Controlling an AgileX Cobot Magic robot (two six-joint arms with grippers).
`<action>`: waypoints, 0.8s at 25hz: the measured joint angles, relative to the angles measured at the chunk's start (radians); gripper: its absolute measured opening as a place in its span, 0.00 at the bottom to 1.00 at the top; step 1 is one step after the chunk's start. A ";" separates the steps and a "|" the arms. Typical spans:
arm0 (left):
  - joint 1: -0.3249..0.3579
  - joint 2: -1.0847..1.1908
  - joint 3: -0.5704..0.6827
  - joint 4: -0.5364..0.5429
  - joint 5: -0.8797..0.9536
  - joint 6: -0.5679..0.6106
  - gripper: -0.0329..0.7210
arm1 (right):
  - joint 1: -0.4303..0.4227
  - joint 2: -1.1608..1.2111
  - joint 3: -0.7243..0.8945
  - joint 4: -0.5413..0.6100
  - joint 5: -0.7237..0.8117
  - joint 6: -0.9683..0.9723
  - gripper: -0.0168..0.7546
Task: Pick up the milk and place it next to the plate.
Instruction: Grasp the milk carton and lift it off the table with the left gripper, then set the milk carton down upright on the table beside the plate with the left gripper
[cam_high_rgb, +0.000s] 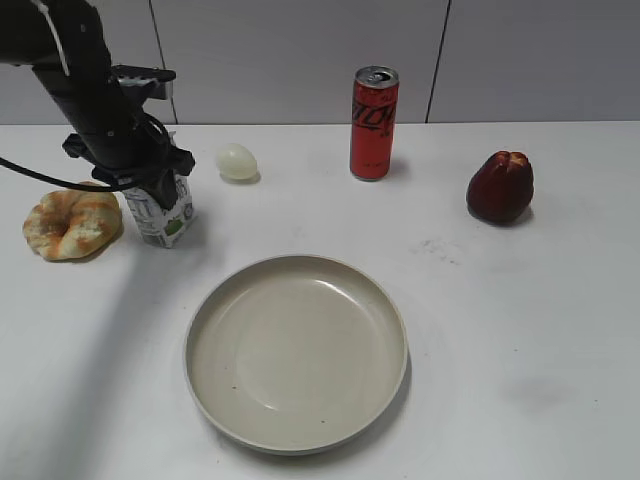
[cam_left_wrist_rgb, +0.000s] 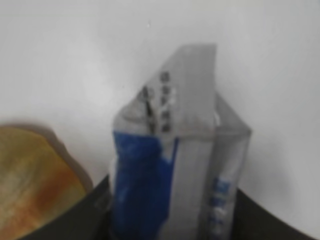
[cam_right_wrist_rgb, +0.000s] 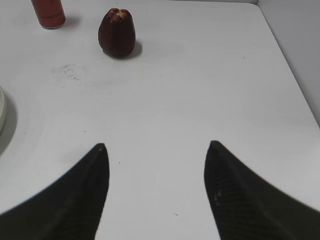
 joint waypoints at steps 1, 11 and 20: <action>0.000 -0.001 0.000 0.000 0.005 0.000 0.45 | 0.000 0.000 0.000 0.000 0.000 0.000 0.62; -0.020 -0.102 -0.044 0.000 0.073 0.004 0.45 | 0.000 0.000 0.000 0.000 0.000 0.000 0.62; -0.162 -0.112 -0.099 -0.049 0.057 0.310 0.45 | 0.000 0.000 0.000 0.000 0.000 0.000 0.62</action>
